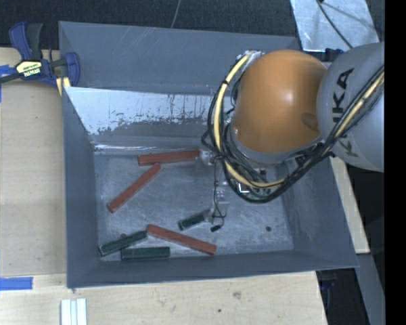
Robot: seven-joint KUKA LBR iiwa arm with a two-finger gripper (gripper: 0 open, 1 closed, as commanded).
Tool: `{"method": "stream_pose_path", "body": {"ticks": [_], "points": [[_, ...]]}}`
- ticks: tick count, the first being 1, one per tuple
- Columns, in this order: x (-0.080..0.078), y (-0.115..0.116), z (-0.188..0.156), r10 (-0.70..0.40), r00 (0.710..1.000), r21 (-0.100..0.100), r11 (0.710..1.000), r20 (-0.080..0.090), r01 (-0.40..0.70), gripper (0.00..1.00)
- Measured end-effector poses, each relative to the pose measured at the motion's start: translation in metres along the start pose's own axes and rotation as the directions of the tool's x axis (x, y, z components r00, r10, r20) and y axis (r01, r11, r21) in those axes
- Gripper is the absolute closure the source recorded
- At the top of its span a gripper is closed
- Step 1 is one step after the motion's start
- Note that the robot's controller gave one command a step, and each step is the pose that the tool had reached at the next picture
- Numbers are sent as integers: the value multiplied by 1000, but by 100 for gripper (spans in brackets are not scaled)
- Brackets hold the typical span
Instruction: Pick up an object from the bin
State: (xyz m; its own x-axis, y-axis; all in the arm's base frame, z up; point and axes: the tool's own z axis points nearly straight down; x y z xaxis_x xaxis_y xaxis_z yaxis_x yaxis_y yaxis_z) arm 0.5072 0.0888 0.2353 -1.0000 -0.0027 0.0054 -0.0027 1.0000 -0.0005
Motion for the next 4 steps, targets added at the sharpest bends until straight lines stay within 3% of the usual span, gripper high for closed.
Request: {"method": "stream_pose_path", "body": {"ticks": [1,2,3,4], "points": [[-2,0,-4,3,1000,-1,1000,9,-3,0],[-10,-23,87,4,1000,0,1000,4,-4,0],[-13,-38,120,-271,963,2,963,8,271,0],[-13,-50,164,-233,972,0,972,10,233,100]]}}
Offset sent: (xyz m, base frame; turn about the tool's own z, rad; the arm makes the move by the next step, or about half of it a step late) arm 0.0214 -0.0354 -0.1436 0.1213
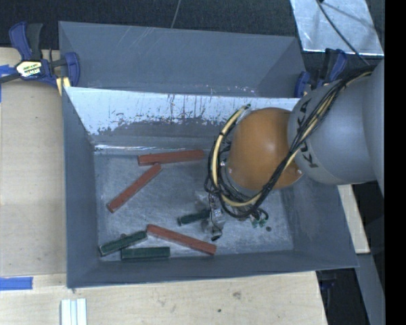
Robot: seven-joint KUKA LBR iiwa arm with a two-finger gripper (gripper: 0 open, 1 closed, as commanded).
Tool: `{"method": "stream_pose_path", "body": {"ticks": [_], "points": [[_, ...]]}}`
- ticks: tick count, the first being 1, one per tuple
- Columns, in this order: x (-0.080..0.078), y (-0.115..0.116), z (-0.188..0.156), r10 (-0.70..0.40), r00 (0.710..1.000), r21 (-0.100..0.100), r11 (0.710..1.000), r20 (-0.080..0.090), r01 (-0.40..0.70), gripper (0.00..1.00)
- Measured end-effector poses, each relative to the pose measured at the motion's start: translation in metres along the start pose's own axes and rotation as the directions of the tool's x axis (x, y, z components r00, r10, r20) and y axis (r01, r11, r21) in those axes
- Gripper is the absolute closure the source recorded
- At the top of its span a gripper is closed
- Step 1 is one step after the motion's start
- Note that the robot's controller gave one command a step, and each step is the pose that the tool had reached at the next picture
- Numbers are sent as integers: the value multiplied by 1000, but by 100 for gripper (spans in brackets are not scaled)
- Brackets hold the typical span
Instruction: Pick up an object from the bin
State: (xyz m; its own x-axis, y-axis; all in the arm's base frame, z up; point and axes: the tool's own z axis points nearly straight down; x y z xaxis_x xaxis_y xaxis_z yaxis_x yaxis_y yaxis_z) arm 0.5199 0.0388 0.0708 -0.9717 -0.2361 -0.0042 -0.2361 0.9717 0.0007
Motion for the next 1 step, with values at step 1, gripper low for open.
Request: {"method": "stream_pose_path", "body": {"ticks": [1], "points": [[0,0,0,0,1000,0,1000,0,0,100]]}}
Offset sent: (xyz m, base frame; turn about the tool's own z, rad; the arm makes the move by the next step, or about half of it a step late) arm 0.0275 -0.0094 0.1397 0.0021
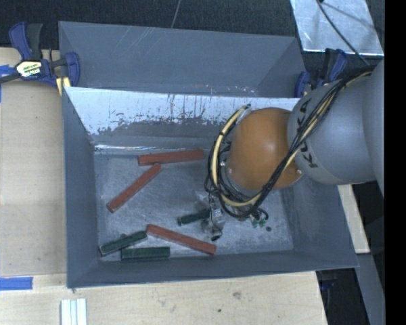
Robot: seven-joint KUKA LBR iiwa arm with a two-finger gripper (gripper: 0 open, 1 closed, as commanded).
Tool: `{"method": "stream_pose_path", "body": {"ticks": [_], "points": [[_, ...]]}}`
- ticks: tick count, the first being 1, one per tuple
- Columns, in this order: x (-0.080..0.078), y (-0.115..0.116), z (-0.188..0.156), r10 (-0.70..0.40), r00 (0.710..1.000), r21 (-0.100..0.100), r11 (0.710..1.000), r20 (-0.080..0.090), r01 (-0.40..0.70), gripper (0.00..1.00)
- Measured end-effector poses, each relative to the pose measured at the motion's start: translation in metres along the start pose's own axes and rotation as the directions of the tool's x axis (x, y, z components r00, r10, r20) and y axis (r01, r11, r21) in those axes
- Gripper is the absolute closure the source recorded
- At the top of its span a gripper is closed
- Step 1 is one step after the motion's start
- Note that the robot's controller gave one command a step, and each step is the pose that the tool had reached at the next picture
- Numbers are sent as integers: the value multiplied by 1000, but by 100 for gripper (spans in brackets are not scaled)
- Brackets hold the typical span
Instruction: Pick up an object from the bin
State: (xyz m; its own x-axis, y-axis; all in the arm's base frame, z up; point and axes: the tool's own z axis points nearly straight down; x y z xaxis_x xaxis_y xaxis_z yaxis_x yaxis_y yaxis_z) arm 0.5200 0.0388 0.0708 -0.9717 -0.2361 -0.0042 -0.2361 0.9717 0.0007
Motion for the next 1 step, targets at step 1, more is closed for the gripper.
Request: {"method": "stream_pose_path", "body": {"ticks": [1], "points": [[-26,-16,-140,4,1000,1,1000,0,-4,100]]}}
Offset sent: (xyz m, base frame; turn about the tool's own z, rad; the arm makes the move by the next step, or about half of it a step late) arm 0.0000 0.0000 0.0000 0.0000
